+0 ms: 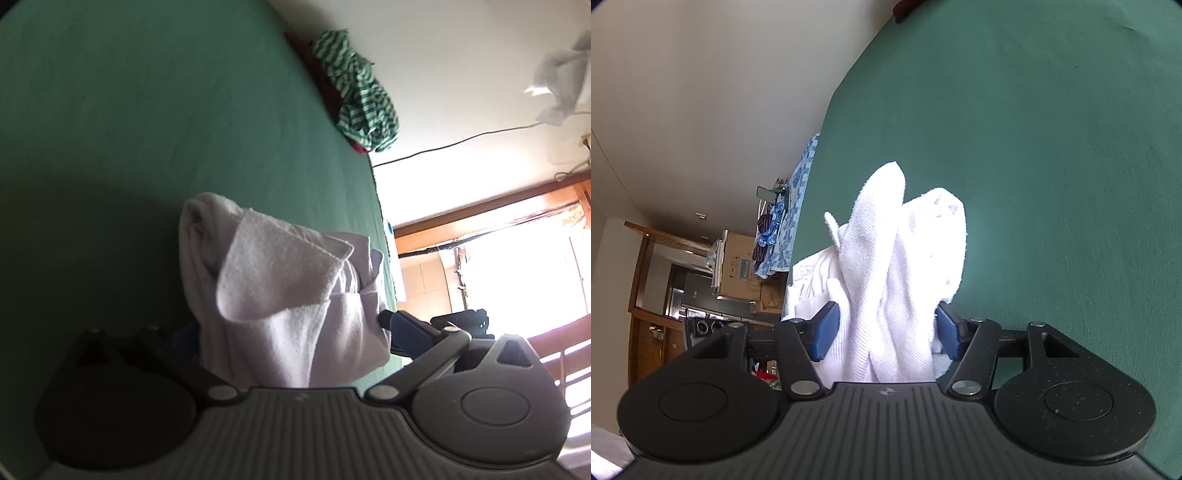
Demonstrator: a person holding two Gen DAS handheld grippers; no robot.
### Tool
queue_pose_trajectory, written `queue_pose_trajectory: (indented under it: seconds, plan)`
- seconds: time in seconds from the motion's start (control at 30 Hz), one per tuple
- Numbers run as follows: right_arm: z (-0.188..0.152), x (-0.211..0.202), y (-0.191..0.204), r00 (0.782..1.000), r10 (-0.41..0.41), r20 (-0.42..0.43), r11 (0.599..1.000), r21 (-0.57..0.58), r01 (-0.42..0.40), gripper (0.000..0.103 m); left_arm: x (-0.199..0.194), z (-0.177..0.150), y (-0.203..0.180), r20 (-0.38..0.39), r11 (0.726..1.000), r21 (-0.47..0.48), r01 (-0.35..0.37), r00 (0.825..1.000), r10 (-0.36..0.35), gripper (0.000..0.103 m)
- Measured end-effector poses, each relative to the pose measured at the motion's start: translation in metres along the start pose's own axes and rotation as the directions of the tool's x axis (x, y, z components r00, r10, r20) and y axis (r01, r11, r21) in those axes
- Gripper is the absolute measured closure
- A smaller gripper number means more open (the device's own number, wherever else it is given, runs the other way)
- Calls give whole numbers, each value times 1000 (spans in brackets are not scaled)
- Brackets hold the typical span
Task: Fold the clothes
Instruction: 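Close the left gripper on the T-shirt bundle while the right gripper pinches its other end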
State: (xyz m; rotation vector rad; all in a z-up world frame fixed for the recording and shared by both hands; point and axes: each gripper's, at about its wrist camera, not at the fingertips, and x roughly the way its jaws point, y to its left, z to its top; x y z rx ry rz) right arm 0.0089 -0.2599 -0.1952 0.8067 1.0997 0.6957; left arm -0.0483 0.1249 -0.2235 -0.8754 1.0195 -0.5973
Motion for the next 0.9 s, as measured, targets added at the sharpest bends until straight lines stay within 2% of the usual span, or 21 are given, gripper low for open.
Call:
queue_pose_trajectory:
  seconds: [0.1,0.17,0.37,0.43,0.5,0.6,0.67,0.73,0.8,0.9]
  plan:
    - [2,7,8,1000,3,-16,999,-37,-4,29,2,3,0,-8,1000,-14,-3,1000,3,1]
    - [3,9,11,1000,1,-26,999,-53,-3,28,3,4,0,-13,1000,-14,-1,1000,1,1]
    - [5,6,2,999,0,-38,1000,-4,0,38,3,4,-1,-17,1000,-13,-3,1000,3,1]
    - [5,8,7,999,-18,-45,999,-34,16,40,2,2,-1,-11,1000,-11,-11,1000,11,3]
    - [4,9,12,998,-50,-44,997,-63,47,49,1,1,-1,-4,1000,-8,-21,1000,21,4]
    - [1,8,9,997,-62,-40,997,-59,59,58,-2,-1,0,7,999,-3,-36,999,36,11]
    - [-1,6,4,998,-44,-36,998,-34,43,59,-3,-3,1,15,999,0,-46,999,46,23]
    - [-2,6,3,999,-40,-29,999,-38,39,59,-6,-4,3,30,998,-6,-63,998,63,39]
    - [-4,7,2,999,-33,-20,999,-33,32,59,-7,-6,5,43,997,-16,-72,996,72,44]
    - [-5,5,-4,1000,-13,-16,1000,-12,13,59,-6,-9,2,57,996,-10,-88,994,88,44]
